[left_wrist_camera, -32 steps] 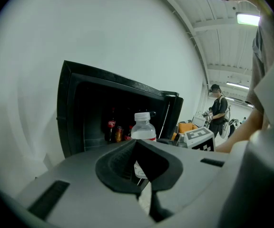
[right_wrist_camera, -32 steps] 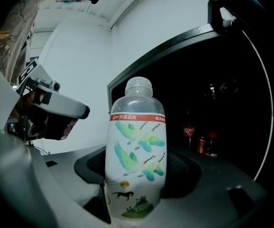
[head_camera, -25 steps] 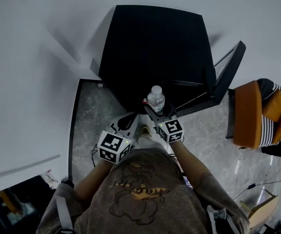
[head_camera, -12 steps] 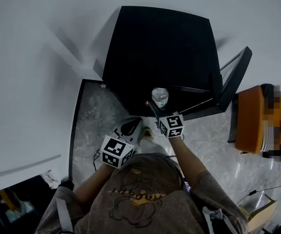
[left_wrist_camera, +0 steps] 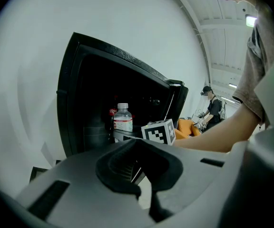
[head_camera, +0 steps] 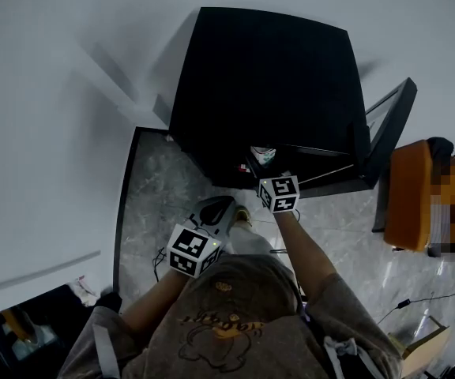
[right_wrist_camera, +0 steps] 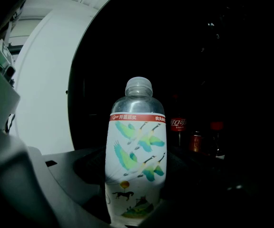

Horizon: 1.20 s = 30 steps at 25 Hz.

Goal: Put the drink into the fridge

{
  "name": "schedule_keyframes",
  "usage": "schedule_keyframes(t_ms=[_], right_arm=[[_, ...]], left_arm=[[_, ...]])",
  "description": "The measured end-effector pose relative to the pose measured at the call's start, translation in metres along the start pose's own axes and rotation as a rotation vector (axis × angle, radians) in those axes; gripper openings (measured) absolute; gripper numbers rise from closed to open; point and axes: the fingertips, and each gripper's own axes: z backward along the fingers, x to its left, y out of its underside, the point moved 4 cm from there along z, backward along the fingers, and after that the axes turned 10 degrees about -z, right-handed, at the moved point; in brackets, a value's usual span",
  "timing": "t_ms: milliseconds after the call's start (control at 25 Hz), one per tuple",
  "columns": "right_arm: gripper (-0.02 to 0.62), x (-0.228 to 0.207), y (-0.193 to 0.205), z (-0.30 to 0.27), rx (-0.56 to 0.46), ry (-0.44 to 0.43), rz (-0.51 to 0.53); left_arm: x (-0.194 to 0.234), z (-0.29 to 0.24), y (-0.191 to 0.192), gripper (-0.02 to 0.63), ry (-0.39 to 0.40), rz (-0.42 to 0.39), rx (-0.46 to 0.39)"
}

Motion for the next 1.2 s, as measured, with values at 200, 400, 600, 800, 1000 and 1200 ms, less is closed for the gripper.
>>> schedule_keyframes(t_ms=[200, 400, 600, 800, 1000, 1200], right_arm=[[0.308, -0.008, 0.001, -0.013, -0.012, 0.012, -0.009], [0.308, -0.015, 0.005, -0.026, -0.008, 0.017, -0.004], [0.308, -0.024, 0.01, -0.035, -0.009, 0.03, -0.008], [0.308, -0.03, 0.016, -0.042, -0.016, 0.035, -0.006], [0.308, -0.032, 0.021, -0.049, -0.037, 0.04, -0.015], [0.308, -0.034, 0.025, -0.053, -0.07, 0.051, -0.02]], left_arm=[[0.001, -0.004, 0.005, 0.002, 0.003, 0.0, 0.014], [0.001, -0.008, 0.009, 0.002, 0.008, 0.0, 0.032], [0.001, -0.012, 0.012, 0.002, 0.011, 0.001, 0.042], [0.002, -0.015, 0.017, 0.002, 0.011, 0.006, 0.054], [0.005, -0.018, 0.021, 0.002, 0.013, 0.008, 0.057], [0.007, -0.02, 0.026, 0.002, 0.017, 0.003, 0.061]])
